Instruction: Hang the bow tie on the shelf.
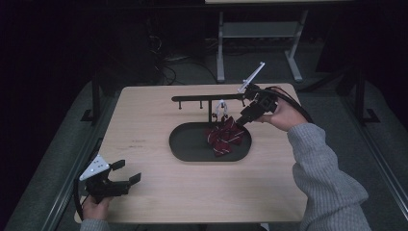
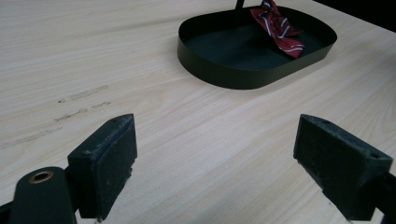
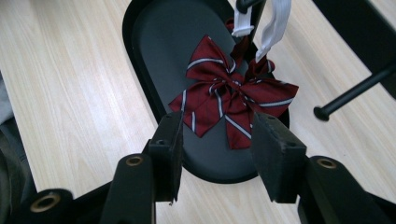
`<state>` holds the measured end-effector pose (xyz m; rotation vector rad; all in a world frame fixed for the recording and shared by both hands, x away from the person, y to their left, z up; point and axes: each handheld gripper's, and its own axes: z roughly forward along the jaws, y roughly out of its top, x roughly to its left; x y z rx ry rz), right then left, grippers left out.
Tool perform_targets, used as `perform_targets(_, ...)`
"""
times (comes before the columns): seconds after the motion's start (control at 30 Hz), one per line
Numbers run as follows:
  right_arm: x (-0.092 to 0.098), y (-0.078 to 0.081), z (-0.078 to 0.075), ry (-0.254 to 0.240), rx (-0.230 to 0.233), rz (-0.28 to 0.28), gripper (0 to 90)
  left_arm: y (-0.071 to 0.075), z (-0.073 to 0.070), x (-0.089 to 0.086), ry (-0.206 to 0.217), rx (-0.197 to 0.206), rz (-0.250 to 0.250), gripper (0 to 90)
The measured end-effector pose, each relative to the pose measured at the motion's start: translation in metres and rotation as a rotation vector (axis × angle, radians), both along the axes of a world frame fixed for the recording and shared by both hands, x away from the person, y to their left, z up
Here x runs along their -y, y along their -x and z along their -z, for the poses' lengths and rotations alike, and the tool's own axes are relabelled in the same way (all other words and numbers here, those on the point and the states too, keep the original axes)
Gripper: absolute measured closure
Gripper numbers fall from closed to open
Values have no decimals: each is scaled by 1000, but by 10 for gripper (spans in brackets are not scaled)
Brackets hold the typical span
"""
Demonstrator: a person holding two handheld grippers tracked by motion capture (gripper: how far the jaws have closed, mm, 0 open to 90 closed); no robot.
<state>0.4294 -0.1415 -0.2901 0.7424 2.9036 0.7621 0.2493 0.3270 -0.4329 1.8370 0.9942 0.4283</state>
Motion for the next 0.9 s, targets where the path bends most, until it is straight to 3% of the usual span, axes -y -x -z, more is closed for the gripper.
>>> perform_targets(0.9, 27, 29, 19, -33, -8, 59, 430, 1, 0, 0, -6, 2, 3, 131)
